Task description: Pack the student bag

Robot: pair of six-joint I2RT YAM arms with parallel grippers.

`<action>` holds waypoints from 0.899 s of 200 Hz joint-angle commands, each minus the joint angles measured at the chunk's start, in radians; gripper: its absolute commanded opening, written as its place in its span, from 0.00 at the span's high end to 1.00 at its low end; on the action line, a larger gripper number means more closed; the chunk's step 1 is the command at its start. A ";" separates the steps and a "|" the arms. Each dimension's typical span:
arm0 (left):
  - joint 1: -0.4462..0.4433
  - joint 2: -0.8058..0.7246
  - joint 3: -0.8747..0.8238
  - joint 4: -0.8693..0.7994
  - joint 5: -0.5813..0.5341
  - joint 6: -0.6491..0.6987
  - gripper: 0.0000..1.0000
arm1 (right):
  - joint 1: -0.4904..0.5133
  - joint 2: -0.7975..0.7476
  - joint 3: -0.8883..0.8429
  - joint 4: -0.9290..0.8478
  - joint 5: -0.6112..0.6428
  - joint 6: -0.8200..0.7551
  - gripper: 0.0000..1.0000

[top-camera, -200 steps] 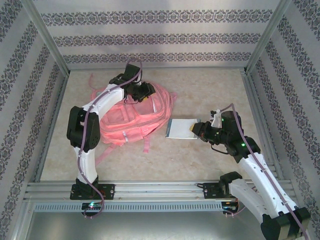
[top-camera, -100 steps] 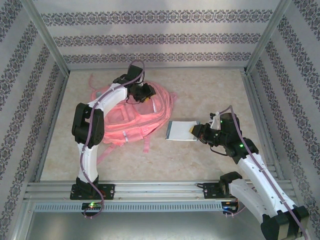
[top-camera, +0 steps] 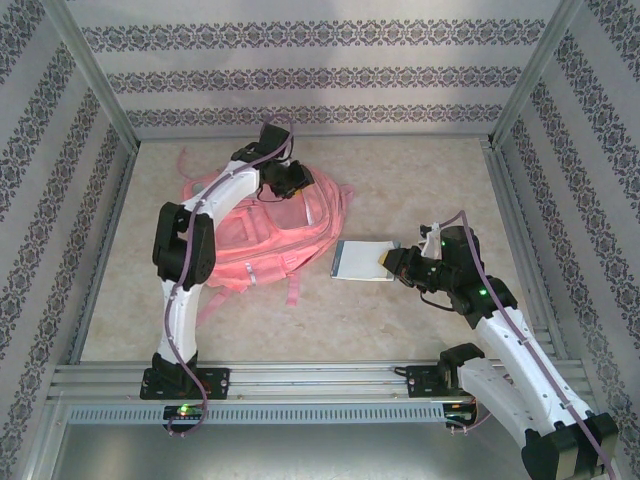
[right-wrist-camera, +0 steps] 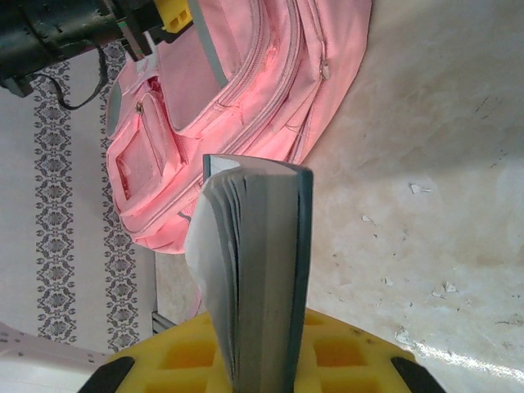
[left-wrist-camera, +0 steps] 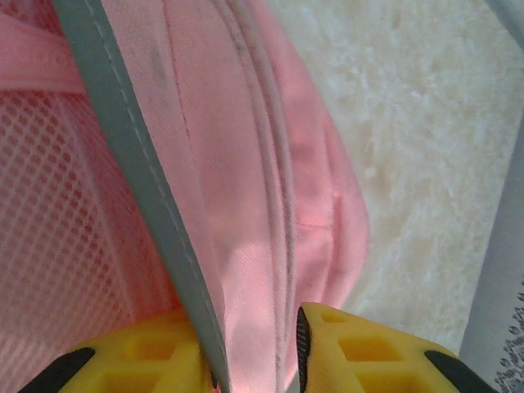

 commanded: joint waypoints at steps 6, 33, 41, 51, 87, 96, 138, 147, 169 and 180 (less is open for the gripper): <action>-0.023 0.057 0.117 -0.133 -0.023 0.060 0.81 | -0.009 -0.023 0.028 -0.030 0.038 -0.026 1.00; -0.048 0.064 0.194 -0.217 -0.031 0.109 0.92 | -0.011 -0.022 0.095 -0.151 0.146 -0.085 1.00; -0.057 0.061 0.209 -0.236 -0.029 0.120 0.95 | -0.012 -0.019 0.118 -0.193 0.189 -0.104 1.00; -0.068 0.051 0.216 -0.255 -0.021 0.134 0.98 | -0.012 -0.014 0.153 -0.257 0.252 -0.126 1.00; -0.118 -0.016 0.186 -0.307 -0.017 0.175 1.00 | -0.012 0.008 0.229 -0.387 0.438 -0.200 1.00; -0.132 -0.045 0.161 -0.304 -0.013 0.178 1.00 | -0.012 0.012 0.239 -0.399 0.475 -0.211 1.00; -0.153 -0.216 0.000 -0.267 0.017 0.150 1.00 | -0.008 0.031 0.261 -0.411 0.567 -0.246 1.00; -0.154 -0.254 -0.027 -0.266 0.032 0.145 1.00 | -0.007 0.035 0.258 -0.397 0.562 -0.244 1.00; -0.163 -0.344 -0.078 -0.292 0.054 0.150 0.99 | -0.004 0.039 0.231 -0.313 0.473 -0.220 1.00; -0.166 -0.384 -0.103 -0.307 0.071 0.154 0.99 | -0.003 0.050 0.221 -0.271 0.425 -0.193 1.00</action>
